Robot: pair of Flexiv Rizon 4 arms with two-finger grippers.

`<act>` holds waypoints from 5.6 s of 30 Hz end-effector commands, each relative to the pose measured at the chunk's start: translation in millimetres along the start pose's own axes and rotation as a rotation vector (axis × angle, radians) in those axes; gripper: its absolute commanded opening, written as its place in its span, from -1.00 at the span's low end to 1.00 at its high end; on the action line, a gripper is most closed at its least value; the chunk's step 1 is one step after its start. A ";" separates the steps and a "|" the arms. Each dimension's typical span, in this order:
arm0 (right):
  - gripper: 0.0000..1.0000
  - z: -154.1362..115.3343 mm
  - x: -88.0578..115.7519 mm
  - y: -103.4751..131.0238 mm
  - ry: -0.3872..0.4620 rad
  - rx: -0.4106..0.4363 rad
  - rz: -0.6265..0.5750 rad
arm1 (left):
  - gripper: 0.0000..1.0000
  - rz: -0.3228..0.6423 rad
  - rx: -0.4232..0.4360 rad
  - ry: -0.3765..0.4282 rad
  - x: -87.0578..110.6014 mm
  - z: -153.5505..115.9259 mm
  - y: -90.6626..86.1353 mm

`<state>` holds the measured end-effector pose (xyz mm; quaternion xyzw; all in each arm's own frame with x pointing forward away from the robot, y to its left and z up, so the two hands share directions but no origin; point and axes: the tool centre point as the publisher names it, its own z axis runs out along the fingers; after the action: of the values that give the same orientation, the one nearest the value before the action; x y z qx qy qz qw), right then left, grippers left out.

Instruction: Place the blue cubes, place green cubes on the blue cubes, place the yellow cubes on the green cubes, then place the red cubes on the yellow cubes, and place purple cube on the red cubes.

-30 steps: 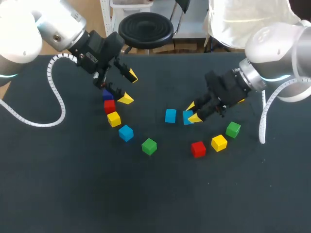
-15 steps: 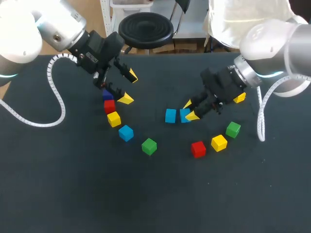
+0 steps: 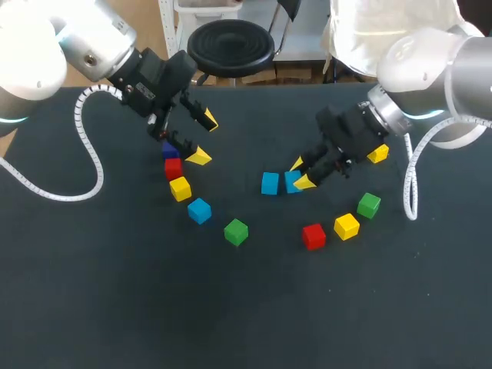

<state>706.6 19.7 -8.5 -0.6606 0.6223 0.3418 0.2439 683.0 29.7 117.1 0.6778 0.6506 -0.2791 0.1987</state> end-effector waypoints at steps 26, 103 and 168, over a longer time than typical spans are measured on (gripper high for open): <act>-1.00 3.0 0.1 8.3 -0.003 0.009 0.030 | 1.00 0.000 0.002 0.003 -0.3 0.1 1.1; -1.00 3.7 3.5 2.4 -0.021 0.045 0.009 | 1.00 0.000 0.002 0.003 -0.3 0.1 1.1; 1.00 -34.3 -2.3 15.5 -0.039 0.048 -0.061 | 1.00 0.000 0.002 0.003 -0.3 0.1 1.1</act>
<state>704.2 5.3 6.3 -0.6646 0.6103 0.3307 0.2765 683.0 29.7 117.1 0.6778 0.6506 -0.2791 0.1987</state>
